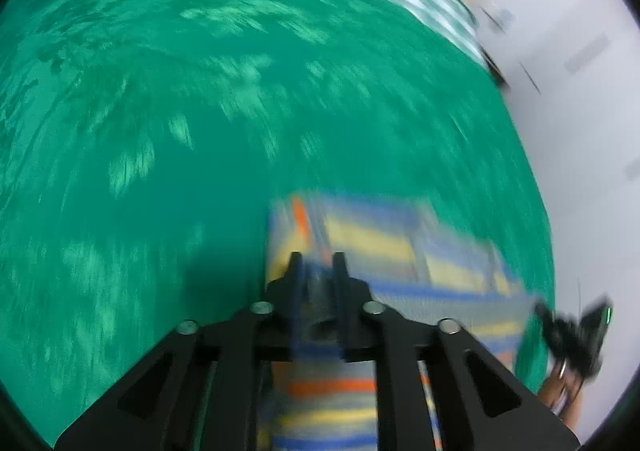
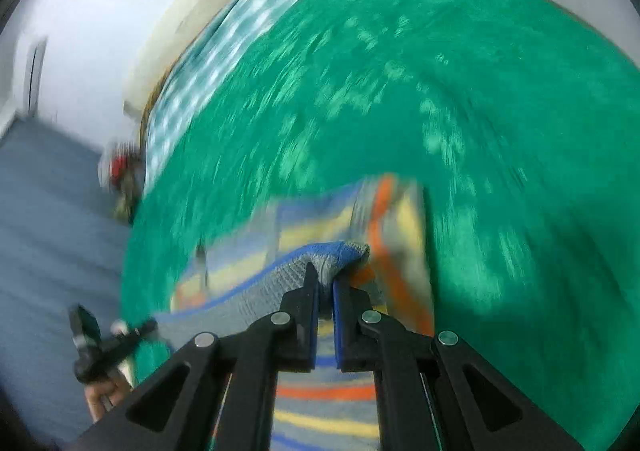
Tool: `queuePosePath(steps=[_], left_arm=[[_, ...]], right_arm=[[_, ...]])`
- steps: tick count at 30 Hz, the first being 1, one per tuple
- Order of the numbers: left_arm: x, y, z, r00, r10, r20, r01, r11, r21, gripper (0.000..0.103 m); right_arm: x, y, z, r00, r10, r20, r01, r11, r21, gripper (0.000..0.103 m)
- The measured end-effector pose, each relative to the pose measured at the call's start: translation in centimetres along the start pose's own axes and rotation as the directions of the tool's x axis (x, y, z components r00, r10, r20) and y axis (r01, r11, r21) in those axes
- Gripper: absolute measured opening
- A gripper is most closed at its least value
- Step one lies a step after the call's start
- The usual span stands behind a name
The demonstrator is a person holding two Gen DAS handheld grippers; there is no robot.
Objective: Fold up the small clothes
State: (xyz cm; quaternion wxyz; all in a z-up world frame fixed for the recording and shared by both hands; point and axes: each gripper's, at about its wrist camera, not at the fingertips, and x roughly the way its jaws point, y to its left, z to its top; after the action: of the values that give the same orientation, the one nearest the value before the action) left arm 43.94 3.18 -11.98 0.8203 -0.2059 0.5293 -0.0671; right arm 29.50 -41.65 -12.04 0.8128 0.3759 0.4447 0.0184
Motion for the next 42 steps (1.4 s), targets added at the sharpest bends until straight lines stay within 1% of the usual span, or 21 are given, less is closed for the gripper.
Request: queuePosePath(steps=[1,2,4,8,11,13,15,17,18,19,20,21,22,23,25,26,29,33,36,39,42], left_arm=[[0.8,0.4,1.1,1.000,0.008,0.012,-0.008,0.999,-0.035,0.040],[1.0,0.8,1.6,0.999,0.025,0.022,-0.024,0.998,-0.057,0.043],[0.7,1.3,1.7,0.997,0.062,0.038,-0.059,0.997,-0.056,0.043],[-2.3,1.5,-0.9,0.990,0.081,0.113,-0.088,0.995,0.053,0.044],[-4.5,0.4,-4.7,0.987,0.066,0.147,-0.090,0.982,0.165,0.045],[-5.6,-1.0,-8.6,0.990,0.016,0.142,-0.055,0.960,0.276,0.045],[-5.2,-2.6,-13.8,0.996,0.014,0.094,-0.053,0.900,0.433,0.045],[-3.3,-2.9,-17.4,0.990,0.137,0.024,-0.128,0.838,0.531,0.004],[-2.0,-1.8,-18.7,0.977,0.213,-0.029,-0.166,0.832,0.530,0.005],[-2.0,-0.3,-19.4,0.978,0.202,-0.052,-0.152,0.861,0.485,0.006],[-2.8,0.6,-19.6,0.982,0.184,-0.042,-0.145,0.880,0.452,0.006],[-3.9,1.2,-19.8,0.983,0.178,-0.037,-0.146,0.893,0.425,0.006],[-5.3,1.6,-19.9,0.986,0.166,-0.020,-0.145,0.908,0.392,0.011],[-6.6,2.0,-20.1,0.987,0.159,0.003,-0.150,0.919,0.365,0.040],[-9.7,2.5,-21.7,0.986,0.144,0.078,-0.162,0.933,0.321,0.085],[-10.9,2.7,-22.7,0.983,0.140,0.123,-0.171,0.937,0.305,0.092],[-12.9,3.3,-25.5,0.969,0.152,0.193,-0.202,0.940,0.276,0.093],[-12.9,4.5,-28.9,0.948,0.225,0.224,-0.276,0.932,0.236,0.093],[-12.0,4.5,-30.6,0.946,0.236,0.222,-0.293,0.916,0.273,0.094],[-9.9,4.5,-31.4,0.928,0.296,0.226,-0.360,0.869,0.341,0.097],[-8.6,5.4,-32.0,0.933,0.295,0.207,-0.351,0.872,0.341,0.102]], right_arm=[[0.7,-0.6,0.8,1.000,0.001,0.030,-0.002,1.000,0.024,0.016],[1.3,-1.1,1.3,0.999,-0.011,0.049,0.009,0.999,0.046,0.037],[1.9,-1.5,1.8,0.997,-0.047,0.063,0.043,0.997,0.061,0.050],[-0.2,0.3,1.0,0.993,-0.063,0.105,0.070,0.995,-0.067,0.050],[-2.3,2.9,-1.2,0.988,-0.093,0.126,0.120,0.965,-0.232,0.050],[-3.2,5.0,-4.0,0.990,-0.093,0.102,0.124,0.922,-0.366,0.050],[-3.5,6.7,-7.8,0.996,-0.081,0.031,0.086,0.862,-0.500,0.050],[-2.8,6.7,-11.2,0.992,-0.116,-0.058,0.060,0.809,-0.584,0.046],[-2.0,6.0,-13.0,0.976,-0.192,-0.107,0.086,0.782,-0.617,0.046],[-0.7,4.5,-14.7,0.932,-0.324,-0.162,0.156,0.763,-0.628,0.043],[-0.6,3.4,-15.6,0.912,-0.366,-0.185,0.181,0.764,-0.620,0.040],[-1.8,3.1,-16.3,0.925,-0.350,-0.149,0.188,0.761,-0.621,0.040],[-3.1,3.5,-16.7,0.922,-0.367,-0.119,0.214,0.744,-0.633,0.040],[-4.1,3.9,-16.9,0.923,-0.373,-0.090,0.236,0.737,-0.633,0.046],[-7.3,4.9,-17.5,0.950,-0.314,-0.001,0.249,0.755,-0.606,0.057],[-8.4,5.2,-17.7,0.958,-0.284,0.034,0.248,0.767,-0.592,0.065],[-11.3,5.2,-20.2,0.960,-0.247,0.132,0.278,0.787,-0.551,0.069],[-11.9,4.7,-24.9,0.930,-0.300,0.213,0.368,0.761,-0.534,0.069],[-11.8,4.0,-27.5,0.929,-0.316,0.194,0.371,0.787,-0.493,0.069],[-11.2,3.6,-28.6,0.917,-0.344,0.200,0.398,0.791,-0.465,0.083],[-8.7,3.1,-29.4,0.899,-0.402,0.176,0.435,0.771,-0.464,0.097]])
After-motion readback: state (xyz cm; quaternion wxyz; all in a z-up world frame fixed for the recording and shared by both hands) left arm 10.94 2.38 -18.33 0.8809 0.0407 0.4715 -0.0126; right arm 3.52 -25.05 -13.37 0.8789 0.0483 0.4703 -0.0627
